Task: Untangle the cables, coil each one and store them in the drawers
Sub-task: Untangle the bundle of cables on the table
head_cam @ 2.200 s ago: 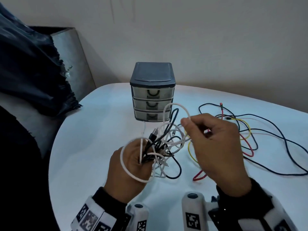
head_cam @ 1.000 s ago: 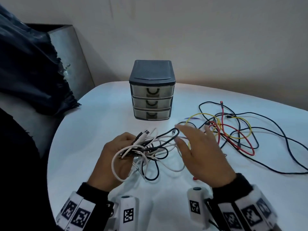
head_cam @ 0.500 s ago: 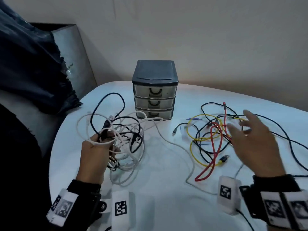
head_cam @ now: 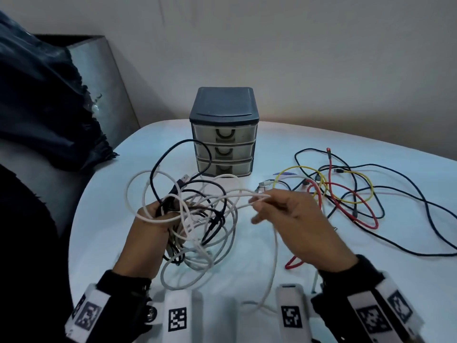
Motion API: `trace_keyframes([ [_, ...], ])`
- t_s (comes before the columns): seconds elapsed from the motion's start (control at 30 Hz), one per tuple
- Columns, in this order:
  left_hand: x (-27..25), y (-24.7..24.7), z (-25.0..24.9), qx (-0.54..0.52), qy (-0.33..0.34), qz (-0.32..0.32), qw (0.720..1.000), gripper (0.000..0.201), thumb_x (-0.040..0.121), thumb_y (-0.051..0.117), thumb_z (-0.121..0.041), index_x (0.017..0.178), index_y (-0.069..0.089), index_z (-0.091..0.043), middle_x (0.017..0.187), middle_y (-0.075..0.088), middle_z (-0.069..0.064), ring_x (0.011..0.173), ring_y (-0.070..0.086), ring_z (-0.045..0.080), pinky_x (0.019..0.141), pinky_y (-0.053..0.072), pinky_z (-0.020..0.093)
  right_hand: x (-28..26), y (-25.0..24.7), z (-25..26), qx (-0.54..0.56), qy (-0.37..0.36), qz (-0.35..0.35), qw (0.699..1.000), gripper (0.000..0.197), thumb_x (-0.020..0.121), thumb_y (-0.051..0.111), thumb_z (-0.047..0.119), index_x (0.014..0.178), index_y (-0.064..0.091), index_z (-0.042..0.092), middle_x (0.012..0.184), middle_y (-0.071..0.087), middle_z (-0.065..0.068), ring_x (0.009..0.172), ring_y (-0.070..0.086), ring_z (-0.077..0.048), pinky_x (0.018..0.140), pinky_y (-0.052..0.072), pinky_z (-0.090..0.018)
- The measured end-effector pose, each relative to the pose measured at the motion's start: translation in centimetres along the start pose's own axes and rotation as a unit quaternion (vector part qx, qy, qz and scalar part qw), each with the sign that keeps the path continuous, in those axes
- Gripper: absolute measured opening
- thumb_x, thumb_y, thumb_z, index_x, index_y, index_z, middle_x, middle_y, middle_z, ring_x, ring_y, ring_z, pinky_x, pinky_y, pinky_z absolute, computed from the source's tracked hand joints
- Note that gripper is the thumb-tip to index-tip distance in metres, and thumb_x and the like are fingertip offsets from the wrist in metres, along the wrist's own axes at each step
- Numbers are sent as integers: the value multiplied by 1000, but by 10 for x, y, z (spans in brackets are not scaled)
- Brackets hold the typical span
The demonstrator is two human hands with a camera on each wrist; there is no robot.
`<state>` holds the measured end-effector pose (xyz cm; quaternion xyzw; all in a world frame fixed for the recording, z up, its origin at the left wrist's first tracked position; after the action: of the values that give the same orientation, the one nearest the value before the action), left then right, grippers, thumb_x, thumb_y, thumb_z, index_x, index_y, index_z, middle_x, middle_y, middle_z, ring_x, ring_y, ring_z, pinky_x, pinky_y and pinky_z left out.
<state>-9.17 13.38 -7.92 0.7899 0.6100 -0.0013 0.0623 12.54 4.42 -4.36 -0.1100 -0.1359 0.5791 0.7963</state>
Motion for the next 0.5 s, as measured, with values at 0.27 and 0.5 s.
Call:
trace_keyframes([
  [0.27, 3, -5, 10, 36, -94, 30, 994, 29, 88, 55, -1, 79, 78, -16, 96, 62, 42, 56, 47, 24, 48, 39, 25, -5, -41, 12, -30, -24, -48, 998, 20, 94, 63, 19, 81, 77, 26, 46, 48, -4, 41, 44, -14, 41, 44, -29],
  [0.5, 1, 1, 14, -7, -146, 57, 988, 33, 86, 49, 4, 79, 79, -7, 100, 70, 30, 80, 57, 38, 62, 54, 36, -8, -66, 9, -36, -68, -238, 968, 23, 97, 60, 19, 80, 72, 29, 47, 51, -2, 45, 47, -22, 50, 47, -37],
])
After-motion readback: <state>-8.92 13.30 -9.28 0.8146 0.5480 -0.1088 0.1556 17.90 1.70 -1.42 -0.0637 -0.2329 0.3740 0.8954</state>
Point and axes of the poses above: each hand's wrist, its own x-axis towards the middle knuckle, its own y-axis out of the palm, z = x × y, the point moved 6 cm from there along x, towards the middle knuckle
